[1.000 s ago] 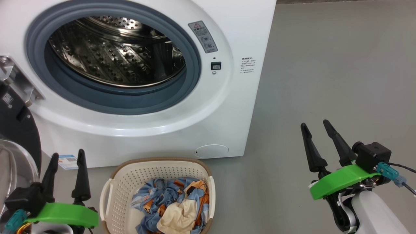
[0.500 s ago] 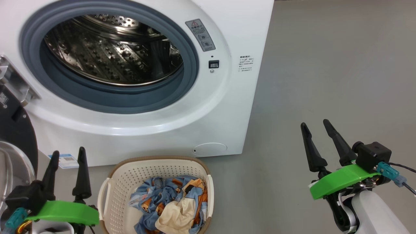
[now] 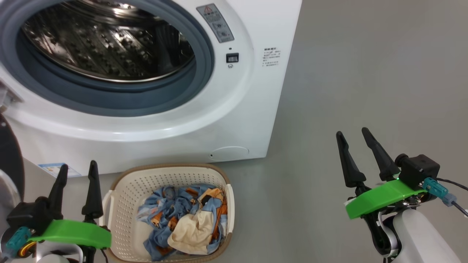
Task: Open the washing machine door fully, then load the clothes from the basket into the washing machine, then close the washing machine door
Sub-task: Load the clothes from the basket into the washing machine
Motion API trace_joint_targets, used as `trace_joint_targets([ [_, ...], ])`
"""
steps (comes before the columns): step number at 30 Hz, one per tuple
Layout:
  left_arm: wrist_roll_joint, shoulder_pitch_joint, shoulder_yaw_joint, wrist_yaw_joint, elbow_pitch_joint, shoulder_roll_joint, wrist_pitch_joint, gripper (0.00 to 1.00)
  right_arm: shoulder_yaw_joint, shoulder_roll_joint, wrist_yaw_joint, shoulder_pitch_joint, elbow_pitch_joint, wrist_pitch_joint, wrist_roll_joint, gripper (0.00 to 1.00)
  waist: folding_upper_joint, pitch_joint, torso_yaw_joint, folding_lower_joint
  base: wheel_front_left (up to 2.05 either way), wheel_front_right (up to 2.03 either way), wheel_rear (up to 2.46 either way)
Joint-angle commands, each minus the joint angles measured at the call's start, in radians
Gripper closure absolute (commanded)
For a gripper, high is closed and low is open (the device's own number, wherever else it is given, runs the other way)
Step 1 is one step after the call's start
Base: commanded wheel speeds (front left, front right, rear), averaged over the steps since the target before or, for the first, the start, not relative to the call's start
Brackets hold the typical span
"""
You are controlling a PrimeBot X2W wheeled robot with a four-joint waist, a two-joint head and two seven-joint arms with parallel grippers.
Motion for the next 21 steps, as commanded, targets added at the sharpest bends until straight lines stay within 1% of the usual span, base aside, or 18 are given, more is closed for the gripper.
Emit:
trace_joint_targets([
  [1,-0.004,-0.041,0.031,-0.005,-0.008,0.033,-0.007,0.00,0.012,0.001,0.006,-0.033,-0.028,-0.012,-0.019,0.00,0.0000,0.027,-0.012,0.0000,0.00,0.00,0.00],
  [11,-0.010,-0.083,0.003,-0.026,0.062,0.034,0.004,0.00,0.004,0.012,0.006,-0.053,-0.040,-0.012,-0.037,0.00,0.0000,0.104,-0.031,0.0000,0.00,0.00,0.00],
  [21,-0.034,-0.159,-0.076,-0.071,0.228,0.019,0.047,0.00,-0.001,0.027,0.006,-0.076,-0.051,-0.012,-0.053,0.00,0.0000,0.181,-0.053,0.0000,0.00,0.00,0.00],
])
